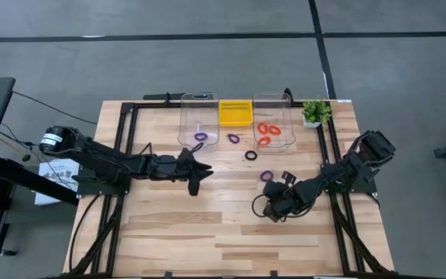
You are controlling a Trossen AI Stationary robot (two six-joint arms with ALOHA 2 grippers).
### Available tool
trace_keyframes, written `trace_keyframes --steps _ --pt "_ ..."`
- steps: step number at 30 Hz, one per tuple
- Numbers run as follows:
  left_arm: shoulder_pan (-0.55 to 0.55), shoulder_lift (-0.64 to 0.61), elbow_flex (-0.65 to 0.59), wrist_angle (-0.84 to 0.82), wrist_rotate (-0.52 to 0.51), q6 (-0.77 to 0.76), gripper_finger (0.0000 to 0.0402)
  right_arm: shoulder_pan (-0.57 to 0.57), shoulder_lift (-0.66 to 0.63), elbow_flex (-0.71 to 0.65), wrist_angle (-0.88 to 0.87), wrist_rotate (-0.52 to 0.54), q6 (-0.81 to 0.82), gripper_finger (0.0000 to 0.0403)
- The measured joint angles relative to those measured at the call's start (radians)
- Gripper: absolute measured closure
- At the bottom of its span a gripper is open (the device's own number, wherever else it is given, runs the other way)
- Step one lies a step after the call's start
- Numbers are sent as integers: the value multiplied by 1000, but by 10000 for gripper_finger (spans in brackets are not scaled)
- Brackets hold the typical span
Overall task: Sort spring keychains
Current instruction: Put the bottom purple spring keychain into the left transparent bin
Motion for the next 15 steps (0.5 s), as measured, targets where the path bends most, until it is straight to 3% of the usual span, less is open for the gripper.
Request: trace_keyframes --steps 15 --pt "-20 20 0 16 -45 10 289 -69 0 0 16 39 -293 274"
